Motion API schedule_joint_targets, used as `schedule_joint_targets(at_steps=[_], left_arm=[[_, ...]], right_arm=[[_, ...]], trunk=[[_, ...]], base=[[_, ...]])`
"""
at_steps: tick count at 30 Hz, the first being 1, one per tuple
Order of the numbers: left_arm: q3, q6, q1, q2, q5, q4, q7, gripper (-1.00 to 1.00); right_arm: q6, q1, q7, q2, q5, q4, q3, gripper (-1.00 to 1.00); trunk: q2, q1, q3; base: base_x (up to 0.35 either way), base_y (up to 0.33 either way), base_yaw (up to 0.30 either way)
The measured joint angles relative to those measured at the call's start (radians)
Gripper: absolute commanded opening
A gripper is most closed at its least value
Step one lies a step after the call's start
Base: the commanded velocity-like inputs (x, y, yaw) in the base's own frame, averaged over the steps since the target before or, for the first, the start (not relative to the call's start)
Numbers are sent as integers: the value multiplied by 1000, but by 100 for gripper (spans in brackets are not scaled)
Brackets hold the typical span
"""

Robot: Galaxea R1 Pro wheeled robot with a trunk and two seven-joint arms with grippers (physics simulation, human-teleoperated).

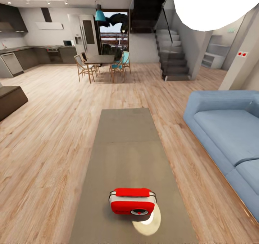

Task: Turn on the radio receiver that's on the table in the living room.

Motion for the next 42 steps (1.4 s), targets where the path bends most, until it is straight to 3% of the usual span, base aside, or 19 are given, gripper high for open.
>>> schedule_joint_targets(at_steps=[42], left_arm=[[0,0,0,0,0,0,0,100]], right_arm=[[0,0,0,0,0,0,0,100]], trunk=[[0,0,-68]], base=[[0,0,0]])
